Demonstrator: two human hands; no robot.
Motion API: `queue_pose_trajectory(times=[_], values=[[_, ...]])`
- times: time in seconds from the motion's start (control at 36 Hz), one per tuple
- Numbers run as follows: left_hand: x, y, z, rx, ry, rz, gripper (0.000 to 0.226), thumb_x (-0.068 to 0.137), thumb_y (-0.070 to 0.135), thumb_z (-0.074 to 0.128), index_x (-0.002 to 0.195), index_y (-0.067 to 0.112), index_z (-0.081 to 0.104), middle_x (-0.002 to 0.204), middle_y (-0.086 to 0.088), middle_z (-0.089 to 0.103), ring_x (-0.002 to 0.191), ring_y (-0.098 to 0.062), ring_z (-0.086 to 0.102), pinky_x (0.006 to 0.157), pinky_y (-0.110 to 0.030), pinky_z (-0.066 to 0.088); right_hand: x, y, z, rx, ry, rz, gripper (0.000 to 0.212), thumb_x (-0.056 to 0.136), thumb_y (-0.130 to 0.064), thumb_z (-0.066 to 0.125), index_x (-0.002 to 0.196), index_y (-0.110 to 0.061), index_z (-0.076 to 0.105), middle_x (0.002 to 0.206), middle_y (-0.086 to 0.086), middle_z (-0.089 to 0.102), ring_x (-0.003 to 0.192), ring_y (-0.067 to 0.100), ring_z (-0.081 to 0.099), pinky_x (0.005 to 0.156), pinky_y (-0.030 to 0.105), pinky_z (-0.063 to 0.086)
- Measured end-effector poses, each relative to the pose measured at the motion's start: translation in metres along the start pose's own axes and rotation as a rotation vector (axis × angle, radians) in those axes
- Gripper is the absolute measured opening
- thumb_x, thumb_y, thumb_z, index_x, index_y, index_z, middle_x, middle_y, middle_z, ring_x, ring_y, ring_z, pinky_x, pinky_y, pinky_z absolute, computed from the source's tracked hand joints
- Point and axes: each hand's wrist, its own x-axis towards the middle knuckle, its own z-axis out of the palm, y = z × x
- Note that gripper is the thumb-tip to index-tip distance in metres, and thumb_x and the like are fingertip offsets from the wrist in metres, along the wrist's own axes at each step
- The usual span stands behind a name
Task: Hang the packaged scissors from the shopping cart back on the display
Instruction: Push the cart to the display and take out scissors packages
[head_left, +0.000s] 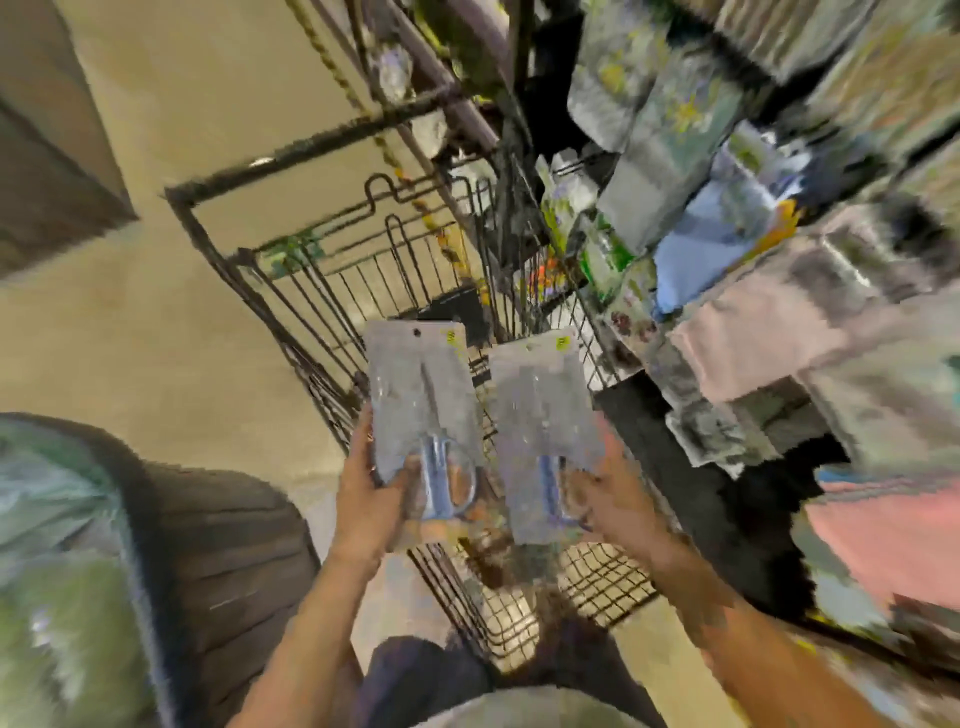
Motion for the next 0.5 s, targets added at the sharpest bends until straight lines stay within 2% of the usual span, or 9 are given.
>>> queue_pose_trajectory(times=[0.06, 0.08, 0.17, 0.19, 0.28, 0.33, 0.39, 0.44, 0.5], values=[[-0.016, 0.013, -0.015, 0.026, -0.027, 0.069, 0.080, 0.090, 0.012, 0.074, 0.153, 0.040, 0.034, 0.146, 0.010, 0.055, 0.127, -0.009, 0.058, 0.105, -0.044, 0.051, -0.031, -0.002, -0.005, 0.087, 0.030, -0.087, 0.062, 0.099, 0.002, 0.057, 0.144, -0.033, 0.034, 0.132, -0.005, 0.062, 0.114, -0.002, 0.064, 0.092, 0.023, 0.057], [-0.024, 0.019, -0.022, 0.032, -0.043, 0.100, 0.079, 0.089, 0.014, 0.074, 0.152, 0.041, 0.034, 0.146, 0.012, 0.054, 0.127, -0.008, 0.057, 0.105, -0.042, 0.051, -0.045, -0.003, -0.007, 0.121, 0.062, -0.116, 0.060, 0.097, 0.004, 0.059, 0.144, -0.026, 0.036, 0.129, -0.009, 0.064, 0.114, -0.006, 0.063, 0.092, 0.019, 0.056], [-0.046, 0.029, -0.036, 0.043, -0.076, 0.177, 0.079, 0.088, 0.021, 0.076, 0.150, 0.048, 0.035, 0.150, 0.015, 0.050, 0.133, -0.011, 0.053, 0.107, -0.049, 0.048, -0.087, -0.008, -0.011, 0.204, 0.148, -0.176, 0.076, 0.090, -0.025, 0.072, 0.153, -0.014, 0.030, 0.139, -0.009, 0.061, 0.127, 0.007, 0.060, 0.095, 0.021, 0.053], [-0.052, 0.030, -0.039, 0.047, -0.084, 0.188, 0.079, 0.087, 0.025, 0.078, 0.149, 0.050, 0.035, 0.150, 0.015, 0.049, 0.134, -0.013, 0.052, 0.107, -0.051, 0.048, -0.100, -0.007, -0.012, 0.237, 0.164, -0.206, 0.080, 0.090, -0.026, 0.072, 0.155, -0.013, 0.027, 0.143, -0.008, 0.058, 0.129, 0.009, 0.058, 0.096, 0.021, 0.052], [-0.071, 0.036, -0.041, 0.055, -0.143, 0.209, 0.082, 0.078, 0.041, 0.082, 0.145, 0.055, 0.037, 0.148, 0.016, 0.050, 0.131, -0.014, 0.054, 0.102, -0.054, 0.050, -0.137, -0.002, -0.019, 0.288, 0.269, -0.227, 0.077, 0.094, 0.008, 0.058, 0.157, -0.014, 0.021, 0.144, -0.015, 0.056, 0.131, 0.006, 0.056, 0.099, 0.024, 0.052], [-0.083, 0.040, -0.038, 0.033, -0.213, 0.232, 0.081, 0.081, 0.032, 0.082, 0.146, 0.052, 0.038, 0.146, 0.016, 0.052, 0.127, -0.013, 0.058, 0.100, -0.055, 0.052, -0.161, 0.003, -0.025, 0.290, 0.326, -0.232, 0.077, 0.094, 0.012, 0.056, 0.156, -0.018, 0.022, 0.140, -0.020, 0.058, 0.128, 0.006, 0.059, 0.097, 0.025, 0.053], [-0.094, 0.045, -0.033, 0.012, -0.285, 0.247, 0.082, 0.081, 0.027, 0.078, 0.148, 0.050, 0.037, 0.146, 0.015, 0.054, 0.122, -0.012, 0.062, 0.099, -0.053, 0.054, -0.184, 0.004, -0.031, 0.310, 0.380, -0.261, 0.076, 0.095, 0.008, 0.058, 0.156, -0.022, 0.024, 0.143, -0.014, 0.057, 0.129, 0.013, 0.059, 0.100, 0.033, 0.053], [-0.103, 0.050, -0.026, 0.026, -0.342, 0.277, 0.083, 0.081, 0.038, 0.081, 0.149, 0.051, 0.035, 0.146, 0.013, 0.054, 0.119, -0.011, 0.065, 0.096, -0.046, 0.057, -0.208, 0.003, -0.040, 0.348, 0.438, -0.285, 0.075, 0.095, 0.010, 0.055, 0.155, -0.025, 0.026, 0.146, -0.011, 0.056, 0.131, 0.014, 0.058, 0.100, 0.032, 0.054], [-0.112, 0.057, -0.017, 0.049, -0.381, 0.313, 0.085, 0.077, 0.049, 0.080, 0.147, 0.056, 0.033, 0.147, 0.013, 0.052, 0.120, -0.014, 0.064, 0.096, -0.047, 0.057, -0.229, 0.002, -0.048, 0.365, 0.474, -0.301, 0.075, 0.096, 0.011, 0.054, 0.155, -0.026, 0.027, 0.144, -0.021, 0.056, 0.129, 0.006, 0.057, 0.096, 0.025, 0.055]])
